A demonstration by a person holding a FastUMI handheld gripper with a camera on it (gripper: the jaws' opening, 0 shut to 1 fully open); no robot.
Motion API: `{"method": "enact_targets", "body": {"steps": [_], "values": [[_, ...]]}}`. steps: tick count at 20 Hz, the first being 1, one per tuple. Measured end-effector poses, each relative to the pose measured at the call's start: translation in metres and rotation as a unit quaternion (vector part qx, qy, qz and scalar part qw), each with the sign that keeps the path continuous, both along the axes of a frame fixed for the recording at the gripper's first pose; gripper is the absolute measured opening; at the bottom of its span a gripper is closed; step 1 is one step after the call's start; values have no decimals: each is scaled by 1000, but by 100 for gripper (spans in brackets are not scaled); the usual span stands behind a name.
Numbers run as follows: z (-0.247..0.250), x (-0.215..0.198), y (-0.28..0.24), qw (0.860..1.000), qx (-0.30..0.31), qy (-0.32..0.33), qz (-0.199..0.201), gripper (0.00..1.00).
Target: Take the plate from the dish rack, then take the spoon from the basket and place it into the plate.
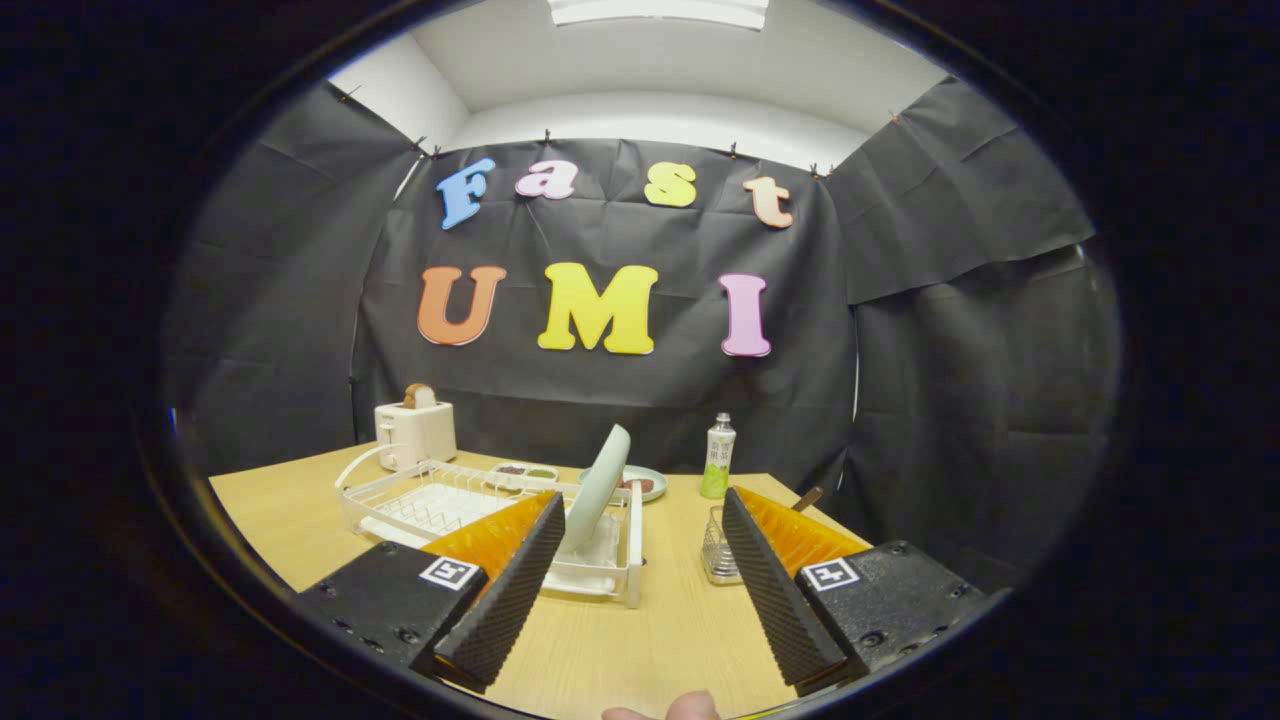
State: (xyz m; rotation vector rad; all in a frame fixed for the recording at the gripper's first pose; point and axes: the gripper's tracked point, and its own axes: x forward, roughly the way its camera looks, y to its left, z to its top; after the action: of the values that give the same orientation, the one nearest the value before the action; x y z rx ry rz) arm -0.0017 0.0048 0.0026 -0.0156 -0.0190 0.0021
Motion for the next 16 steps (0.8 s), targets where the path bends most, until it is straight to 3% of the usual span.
{"method": "enact_targets", "body": {"steps": [16], "values": [[3, 6, -1, 1000, -7, 7, 2, 100]]}}
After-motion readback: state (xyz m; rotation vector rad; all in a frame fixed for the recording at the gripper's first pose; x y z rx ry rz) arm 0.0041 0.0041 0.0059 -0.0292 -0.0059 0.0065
